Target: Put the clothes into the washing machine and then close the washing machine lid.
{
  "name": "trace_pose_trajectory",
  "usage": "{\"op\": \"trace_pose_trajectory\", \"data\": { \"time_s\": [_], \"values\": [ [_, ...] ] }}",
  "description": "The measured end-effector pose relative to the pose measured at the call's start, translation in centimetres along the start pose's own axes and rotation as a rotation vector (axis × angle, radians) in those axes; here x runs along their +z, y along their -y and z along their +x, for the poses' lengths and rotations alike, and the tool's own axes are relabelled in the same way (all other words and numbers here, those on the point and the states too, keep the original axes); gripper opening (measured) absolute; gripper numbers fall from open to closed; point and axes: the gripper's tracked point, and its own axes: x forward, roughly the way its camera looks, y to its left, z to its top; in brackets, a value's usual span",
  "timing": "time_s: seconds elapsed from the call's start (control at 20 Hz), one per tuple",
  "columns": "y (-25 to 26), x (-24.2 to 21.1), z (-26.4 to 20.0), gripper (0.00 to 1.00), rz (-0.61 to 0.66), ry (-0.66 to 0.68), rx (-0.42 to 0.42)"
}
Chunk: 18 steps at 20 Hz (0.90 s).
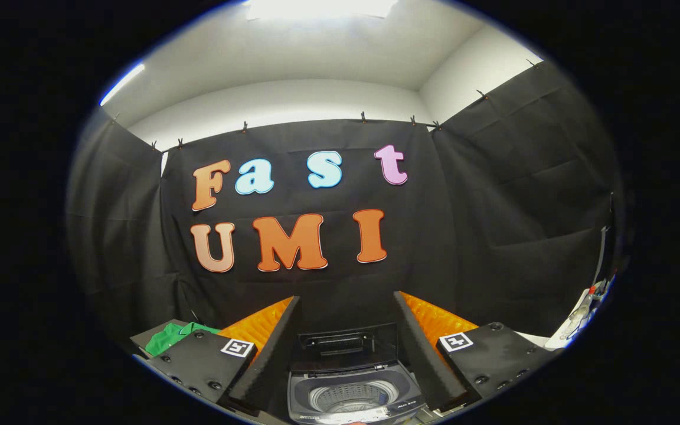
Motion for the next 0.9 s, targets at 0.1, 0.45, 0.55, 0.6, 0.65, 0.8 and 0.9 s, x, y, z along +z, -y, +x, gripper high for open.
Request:
{"op": "trace_pose_trajectory", "data": {
  "time_s": [0.1, 0.45, 0.55, 0.6, 0.65, 0.8, 0.9],
  "values": [
    [-1.2, 0.0, 0.8, 0.98, 0.001, -0.005, 0.021],
    [-8.9, -0.1, 4.0, 0.98, 0.015, -0.011, 0.168],
    [-12.2, -0.8, 4.8, 0.98, 0.017, -0.016, 0.229],
    [-13.8, -1.2, 5.2, 0.98, 0.019, -0.027, 0.259],
    [-15.8, -1.7, 5.8, 0.98, 0.023, -0.04, 0.293],
    [-21.9, -3.7, 6.9, 0.98, 0.03, -0.085, 0.396],
    [-26.2, -5.4, 7.6, 0.98, 0.038, -0.125, 0.467]
  ]
}}
